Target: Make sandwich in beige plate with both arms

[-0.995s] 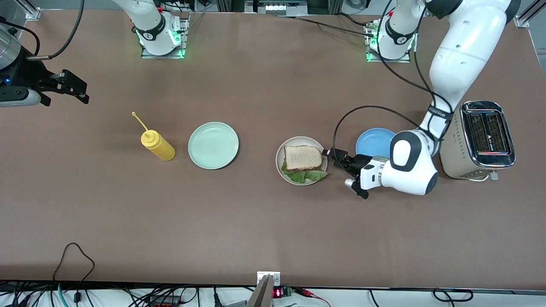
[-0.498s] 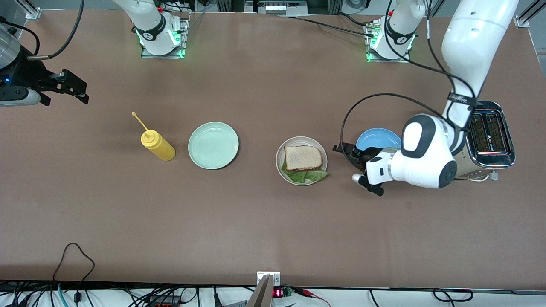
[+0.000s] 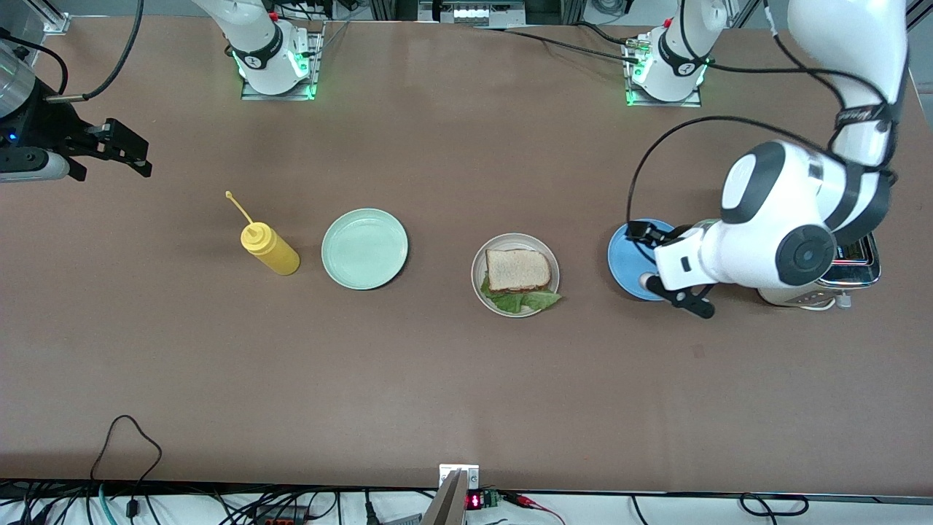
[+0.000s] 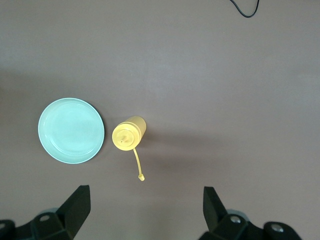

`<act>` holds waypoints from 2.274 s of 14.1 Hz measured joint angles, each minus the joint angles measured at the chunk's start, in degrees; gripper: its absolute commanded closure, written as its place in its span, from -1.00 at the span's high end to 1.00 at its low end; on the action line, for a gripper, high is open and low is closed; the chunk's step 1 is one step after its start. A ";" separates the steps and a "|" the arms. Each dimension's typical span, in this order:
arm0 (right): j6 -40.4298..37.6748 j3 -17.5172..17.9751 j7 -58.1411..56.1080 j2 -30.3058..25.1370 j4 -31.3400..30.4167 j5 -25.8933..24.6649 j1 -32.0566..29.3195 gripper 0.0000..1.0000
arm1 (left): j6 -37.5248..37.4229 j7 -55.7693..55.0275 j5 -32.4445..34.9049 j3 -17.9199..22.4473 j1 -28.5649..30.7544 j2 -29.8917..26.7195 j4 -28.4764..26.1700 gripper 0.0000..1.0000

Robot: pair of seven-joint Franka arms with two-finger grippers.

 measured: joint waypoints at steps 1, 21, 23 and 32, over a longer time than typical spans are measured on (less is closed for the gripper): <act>0.00 0.00 0.00 0.00 0.00 0.00 0.00 1.00 | -1.13 -1.34 1.48 0.19 0.00 -1.35 0.27 1.00; -0.56 0.03 -0.13 1.29 2.09 -0.21 -0.06 1.00 | 1.68 -5.40 5.86 14.51 -5.54 -27.97 -11.24 1.00; -0.56 0.01 -0.13 1.92 2.72 -0.21 -0.09 1.00 | 1.32 -5.65 5.87 14.83 -5.50 -27.97 -11.33 1.00; -0.58 0.01 -0.13 2.14 3.15 -0.26 -0.09 1.00 | 1.29 -5.87 5.87 14.69 -5.56 -27.53 -11.30 1.00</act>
